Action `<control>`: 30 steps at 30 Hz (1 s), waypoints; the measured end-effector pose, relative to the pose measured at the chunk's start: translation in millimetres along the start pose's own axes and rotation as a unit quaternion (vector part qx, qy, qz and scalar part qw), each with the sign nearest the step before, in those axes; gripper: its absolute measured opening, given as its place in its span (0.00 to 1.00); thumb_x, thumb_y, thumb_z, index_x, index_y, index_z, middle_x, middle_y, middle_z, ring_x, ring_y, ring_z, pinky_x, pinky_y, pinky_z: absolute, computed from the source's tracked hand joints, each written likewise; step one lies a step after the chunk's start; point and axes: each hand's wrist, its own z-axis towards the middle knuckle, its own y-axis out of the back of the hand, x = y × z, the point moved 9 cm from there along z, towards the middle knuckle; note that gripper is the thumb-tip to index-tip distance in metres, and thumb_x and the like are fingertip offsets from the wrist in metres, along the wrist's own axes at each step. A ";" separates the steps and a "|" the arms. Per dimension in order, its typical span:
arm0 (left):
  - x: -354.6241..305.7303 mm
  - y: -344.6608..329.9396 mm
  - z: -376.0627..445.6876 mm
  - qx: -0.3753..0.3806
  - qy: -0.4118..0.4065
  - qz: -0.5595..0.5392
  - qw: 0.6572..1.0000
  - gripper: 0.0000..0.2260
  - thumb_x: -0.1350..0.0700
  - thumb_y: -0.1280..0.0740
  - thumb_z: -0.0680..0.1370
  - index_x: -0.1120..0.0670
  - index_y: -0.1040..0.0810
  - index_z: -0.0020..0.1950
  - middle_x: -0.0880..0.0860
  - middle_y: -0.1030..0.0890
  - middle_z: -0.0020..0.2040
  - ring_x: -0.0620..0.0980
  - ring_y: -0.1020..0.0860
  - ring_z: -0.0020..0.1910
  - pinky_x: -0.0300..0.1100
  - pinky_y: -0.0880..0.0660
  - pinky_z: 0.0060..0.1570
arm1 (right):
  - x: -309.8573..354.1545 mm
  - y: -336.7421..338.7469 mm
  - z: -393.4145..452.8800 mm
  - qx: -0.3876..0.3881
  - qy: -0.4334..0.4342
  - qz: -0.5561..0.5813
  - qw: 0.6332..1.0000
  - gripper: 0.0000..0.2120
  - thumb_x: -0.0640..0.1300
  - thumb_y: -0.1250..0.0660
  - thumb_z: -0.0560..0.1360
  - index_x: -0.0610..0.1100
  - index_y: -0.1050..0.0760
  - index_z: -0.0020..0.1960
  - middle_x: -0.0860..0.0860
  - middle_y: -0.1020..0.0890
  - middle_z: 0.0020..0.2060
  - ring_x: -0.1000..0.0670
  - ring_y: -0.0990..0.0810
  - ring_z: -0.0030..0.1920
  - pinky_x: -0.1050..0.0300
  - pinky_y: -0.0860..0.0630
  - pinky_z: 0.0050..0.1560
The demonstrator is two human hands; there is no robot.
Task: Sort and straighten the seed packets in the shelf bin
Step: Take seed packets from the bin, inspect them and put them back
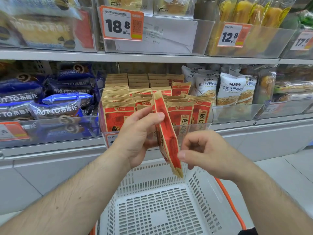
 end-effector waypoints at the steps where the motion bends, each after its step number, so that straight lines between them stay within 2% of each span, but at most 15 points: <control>1: -0.6 2.2 0.4 -0.006 -0.001 -0.004 1.000 0.07 0.61 0.33 0.76 0.54 0.20 0.53 0.51 0.16 0.38 0.49 0.17 0.37 0.45 0.22 0.35 | -0.6 -3.4 -0.6 0.015 -0.007 -0.022 1.000 0.09 0.44 0.26 0.72 0.42 0.21 0.36 0.48 0.18 0.31 0.49 0.17 0.34 0.51 0.19 0.37; 5: -1.4 5.5 0.3 -0.021 -0.004 0.007 1.000 0.09 0.62 0.34 0.77 0.54 0.20 0.56 0.51 0.16 0.41 0.49 0.17 0.38 0.48 0.22 0.39 | 1.7 -12.0 -1.7 0.043 -0.010 -0.059 0.997 0.10 0.39 0.34 0.78 0.40 0.21 0.39 0.47 0.16 0.35 0.50 0.16 0.37 0.42 0.18 0.45; 8: 1.7 5.7 0.3 -0.024 0.006 0.012 1.000 0.09 0.61 0.33 0.77 0.54 0.19 0.56 0.51 0.16 0.42 0.49 0.17 0.41 0.50 0.23 0.43 | 1.6 -12.7 -2.2 0.057 -0.021 -0.053 0.997 0.11 0.36 0.36 0.79 0.39 0.22 0.38 0.49 0.16 0.33 0.52 0.17 0.36 0.52 0.20 0.41; 10: 4.1 6.1 0.4 -0.026 0.015 0.007 1.000 0.12 0.61 0.33 0.77 0.55 0.20 0.60 0.52 0.15 0.44 0.49 0.17 0.43 0.52 0.22 0.45 | 0.7 -12.5 -2.1 0.062 -0.025 -0.040 0.997 0.12 0.35 0.36 0.79 0.40 0.22 0.37 0.51 0.17 0.31 0.52 0.17 0.35 0.58 0.23 0.40; 13: 4.1 4.3 0.2 -0.020 0.018 -0.001 1.000 0.13 0.61 0.33 0.77 0.56 0.21 0.61 0.52 0.15 0.45 0.49 0.17 0.44 0.51 0.22 0.45 | -2.5 -12.9 -1.4 0.068 -0.027 -0.032 0.997 0.14 0.35 0.36 0.79 0.42 0.23 0.36 0.53 0.18 0.30 0.53 0.18 0.34 0.59 0.23 0.39; 17: 2.6 -2.2 -0.3 0.016 0.008 -0.005 1.000 0.08 0.61 0.31 0.74 0.54 0.19 0.52 0.51 0.16 0.40 0.48 0.17 0.40 0.46 0.23 0.38 | -2.2 -9.5 -0.5 0.057 -0.011 0.000 0.998 0.08 0.38 0.30 0.76 0.41 0.19 0.39 0.47 0.16 0.34 0.49 0.16 0.37 0.53 0.19 0.42; 20: 2.2 -11.8 -3.2 0.074 0.001 -0.011 0.997 0.09 0.60 0.33 0.69 0.54 0.19 0.49 0.52 0.17 0.40 0.49 0.18 0.38 0.44 0.21 0.35 | -7.8 5.6 3.3 -0.021 -0.008 0.090 0.996 0.07 0.47 0.23 0.68 0.46 0.19 0.39 0.49 0.18 0.35 0.50 0.20 0.37 0.58 0.21 0.40; 22: 4.2 -15.7 -4.2 0.104 -0.004 -0.022 0.994 0.13 0.61 0.30 0.67 0.56 0.19 0.51 0.55 0.18 0.43 0.52 0.19 0.41 0.47 0.20 0.40 | -25.0 13.1 6.2 -0.059 -0.047 0.162 0.984 0.21 0.55 0.21 0.61 0.47 0.21 0.49 0.50 0.16 0.42 0.49 0.19 0.45 0.54 0.21 0.46; 24: 5.9 -18.6 -5.4 0.125 -0.001 -0.049 0.991 0.18 0.58 0.28 0.65 0.58 0.19 0.54 0.61 0.20 0.48 0.56 0.21 0.43 0.51 0.21 0.44 | -39.6 0.9 8.3 -0.006 -0.098 0.242 0.965 0.41 0.61 0.18 0.55 0.48 0.27 0.63 0.48 0.15 0.53 0.46 0.17 0.54 0.46 0.21 0.56; 25: 6.5 -19.7 -6.1 0.133 0.002 -0.064 0.989 0.19 0.57 0.28 0.64 0.58 0.19 0.54 0.63 0.21 0.50 0.58 0.22 0.45 0.51 0.21 0.46 | -40.8 -8.8 7.1 0.034 -0.110 0.274 0.955 0.45 0.60 0.17 0.55 0.48 0.29 0.67 0.46 0.16 0.55 0.45 0.17 0.55 0.45 0.22 0.58; 27: 8.0 -22.2 -7.7 0.146 0.013 -0.079 0.986 0.18 0.56 0.29 0.65 0.57 0.17 0.54 0.66 0.23 0.54 0.62 0.24 0.50 0.53 0.21 0.49 | -35.6 -21.4 4.7 0.080 -0.111 0.310 0.941 0.39 0.50 0.20 0.64 0.47 0.32 0.70 0.44 0.15 0.53 0.45 0.16 0.52 0.47 0.21 0.54; 28: 8.8 -23.1 -8.7 0.148 0.020 -0.079 0.986 0.17 0.56 0.29 0.65 0.57 0.17 0.53 0.66 0.23 0.54 0.63 0.25 0.51 0.54 0.22 0.51 | -32.1 -23.7 4.4 0.082 -0.106 0.312 0.941 0.33 0.45 0.24 0.68 0.46 0.31 0.70 0.44 0.15 0.52 0.45 0.15 0.50 0.49 0.21 0.51; 30: 11.1 -20.9 -8.1 0.132 0.031 -0.077 0.988 0.14 0.57 0.29 0.67 0.55 0.15 0.52 0.63 0.18 0.51 0.62 0.21 0.49 0.54 0.21 0.52 | -30.0 -23.4 5.0 0.064 -0.097 0.278 0.954 0.27 0.43 0.26 0.70 0.45 0.28 0.67 0.46 0.14 0.51 0.46 0.15 0.50 0.52 0.20 0.48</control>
